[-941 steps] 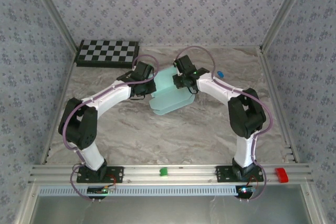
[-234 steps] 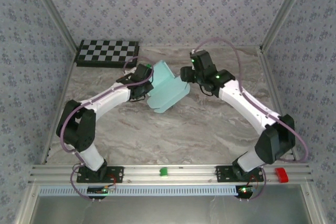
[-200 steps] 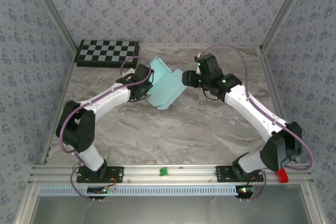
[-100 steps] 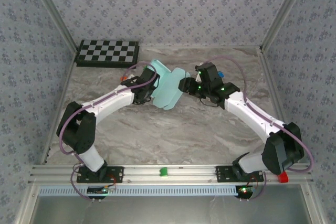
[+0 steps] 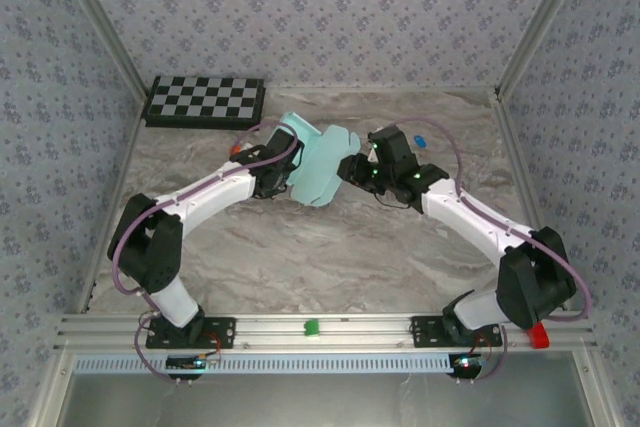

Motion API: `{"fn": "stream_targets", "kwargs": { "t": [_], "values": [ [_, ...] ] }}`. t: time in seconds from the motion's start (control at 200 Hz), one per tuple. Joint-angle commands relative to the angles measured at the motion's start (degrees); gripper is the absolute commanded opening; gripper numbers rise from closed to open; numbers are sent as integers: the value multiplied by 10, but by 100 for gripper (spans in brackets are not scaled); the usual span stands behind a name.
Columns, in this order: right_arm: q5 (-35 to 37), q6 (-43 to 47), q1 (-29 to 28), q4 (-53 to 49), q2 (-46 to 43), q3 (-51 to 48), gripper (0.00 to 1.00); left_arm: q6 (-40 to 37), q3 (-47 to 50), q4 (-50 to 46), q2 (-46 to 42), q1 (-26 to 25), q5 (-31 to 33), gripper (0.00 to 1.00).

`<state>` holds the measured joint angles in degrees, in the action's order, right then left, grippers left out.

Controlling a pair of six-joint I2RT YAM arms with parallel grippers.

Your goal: Fold the paper box

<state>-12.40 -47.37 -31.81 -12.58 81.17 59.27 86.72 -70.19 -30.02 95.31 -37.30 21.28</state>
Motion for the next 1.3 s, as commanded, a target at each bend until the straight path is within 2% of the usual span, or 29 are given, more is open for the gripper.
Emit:
{"fn": "stream_targets", "kwargs": {
  "t": [0.0, 0.14, 0.38, 0.635, 0.705, 0.745, 0.855, 1.01, 1.184, 1.294],
  "values": [
    [-15, -11, -4, 20, 8, -6, 34, 24, -20, -19, -8, -4, 7, 0],
    [-16, -12, -7, 22, 14, -5, 28, 25, -17, -19, -8, -3, 7, 0],
    [-1, -19, -12, 11, 16, -1, 11, 31, -15, -14, -5, -3, 3, 0],
    [30, -22, -13, -17, 15, 7, 5, 33, -1, 15, -2, -4, -15, 0],
    [42, -21, -12, -31, 17, 13, 4, 27, 1, 25, 0, -3, -25, 7],
    [51, -20, -12, -41, 20, 19, 4, 20, -1, 27, 2, -4, -31, 18],
    [76, -13, -11, -70, 29, 38, 4, -3, -13, 26, 10, -3, -45, 38],
    [114, -8, -9, -122, 49, 77, 3, -33, -24, 27, 15, -4, -60, 52],
    [127, 7, -6, -184, 77, 132, 2, -85, -26, 35, 5, -4, -64, 82],
    [127, 36, -2, -216, 92, 166, 1, -138, -21, 46, -9, -6, -54, 88]
  ]
}}
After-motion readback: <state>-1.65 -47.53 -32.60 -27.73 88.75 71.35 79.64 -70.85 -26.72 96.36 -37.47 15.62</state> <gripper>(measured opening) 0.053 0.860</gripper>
